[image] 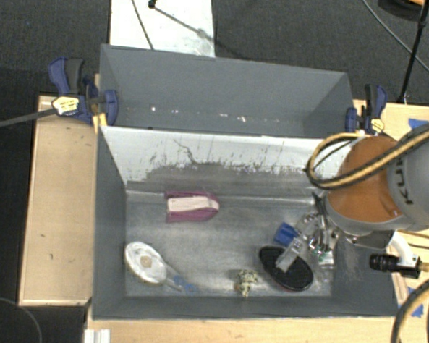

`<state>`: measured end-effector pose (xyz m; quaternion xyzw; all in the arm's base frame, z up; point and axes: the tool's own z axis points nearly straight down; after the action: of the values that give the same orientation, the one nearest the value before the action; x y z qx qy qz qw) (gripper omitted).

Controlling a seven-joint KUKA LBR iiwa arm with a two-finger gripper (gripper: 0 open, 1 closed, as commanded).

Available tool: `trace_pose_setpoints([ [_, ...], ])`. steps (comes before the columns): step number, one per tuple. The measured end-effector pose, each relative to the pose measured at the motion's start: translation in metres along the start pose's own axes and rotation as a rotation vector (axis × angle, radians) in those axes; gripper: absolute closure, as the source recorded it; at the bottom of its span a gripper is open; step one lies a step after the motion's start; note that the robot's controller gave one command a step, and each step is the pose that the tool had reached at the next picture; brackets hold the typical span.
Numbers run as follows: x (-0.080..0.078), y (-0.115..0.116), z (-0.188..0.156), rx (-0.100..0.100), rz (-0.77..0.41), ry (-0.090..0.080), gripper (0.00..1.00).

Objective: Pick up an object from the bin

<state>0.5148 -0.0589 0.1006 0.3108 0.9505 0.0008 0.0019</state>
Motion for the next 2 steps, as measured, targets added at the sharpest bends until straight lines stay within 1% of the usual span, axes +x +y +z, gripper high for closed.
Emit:
trace_pose_setpoints([
  [1, -0.035, 0.021, 0.028, -0.005, 0.194, -0.008, 0.00],
  [2, -0.048, -0.042, 0.031, -0.004, 0.216, 0.015, 0.00],
])
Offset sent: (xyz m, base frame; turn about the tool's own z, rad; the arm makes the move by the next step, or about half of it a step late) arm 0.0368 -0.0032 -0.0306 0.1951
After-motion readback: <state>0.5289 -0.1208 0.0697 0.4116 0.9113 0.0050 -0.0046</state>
